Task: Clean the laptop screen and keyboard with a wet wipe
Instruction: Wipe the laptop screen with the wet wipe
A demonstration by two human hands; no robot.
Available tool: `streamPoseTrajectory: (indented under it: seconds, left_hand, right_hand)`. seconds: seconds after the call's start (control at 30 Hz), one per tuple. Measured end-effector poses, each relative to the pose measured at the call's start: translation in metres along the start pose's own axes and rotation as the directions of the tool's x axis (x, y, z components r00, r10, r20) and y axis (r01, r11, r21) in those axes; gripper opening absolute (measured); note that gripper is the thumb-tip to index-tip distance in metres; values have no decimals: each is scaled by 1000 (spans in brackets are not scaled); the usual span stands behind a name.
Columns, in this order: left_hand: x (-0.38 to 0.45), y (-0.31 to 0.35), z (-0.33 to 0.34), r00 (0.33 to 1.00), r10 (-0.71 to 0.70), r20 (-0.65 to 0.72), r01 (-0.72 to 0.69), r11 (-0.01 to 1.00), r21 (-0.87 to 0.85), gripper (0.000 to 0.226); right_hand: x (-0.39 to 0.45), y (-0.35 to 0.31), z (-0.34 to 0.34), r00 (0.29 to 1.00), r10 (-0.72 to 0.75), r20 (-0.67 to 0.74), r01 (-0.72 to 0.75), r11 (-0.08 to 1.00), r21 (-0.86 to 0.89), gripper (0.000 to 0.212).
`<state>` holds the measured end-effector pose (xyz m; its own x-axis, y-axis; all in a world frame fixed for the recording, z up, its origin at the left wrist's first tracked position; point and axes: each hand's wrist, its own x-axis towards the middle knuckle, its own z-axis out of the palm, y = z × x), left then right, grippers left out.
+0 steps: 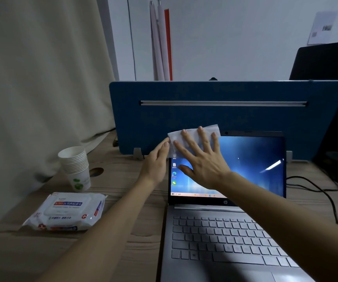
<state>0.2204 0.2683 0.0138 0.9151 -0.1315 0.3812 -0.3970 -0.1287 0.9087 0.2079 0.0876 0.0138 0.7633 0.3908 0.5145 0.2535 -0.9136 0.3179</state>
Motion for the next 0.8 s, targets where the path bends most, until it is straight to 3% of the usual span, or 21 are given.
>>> streamPoseTrajectory:
  seconds: [0.1, 0.2, 0.4, 0.63, 0.8]
  left_hand:
    - [0, 2, -2, 998, -52, 18, 53, 997, -64, 58]
    - [0, 6, -5, 994, -85, 70, 92, 989, -111, 52]
    - [4, -4, -11, 983, -144, 115, 158, 980, -125, 56]
    - [1, 0, -10, 971, -199, 134, 219, 963, -158, 59]
    - [1, 1, -15, 959, -222, 175, 248, 958, -145, 60]
  right_hand:
    - [10, -10, -5, 998, 61, 7, -61, 998, 15, 72]
    - [17, -18, -7, 994, 108, 24, -108, 994, 6, 72]
    - [-9, -8, 9, 999, -13, 30, 14, 999, -41, 73]
    - [17, -6, -5, 995, 84, 49, -84, 996, -6, 73]
    - [0, -18, 7, 998, -5, 62, 7, 1000, -30, 74]
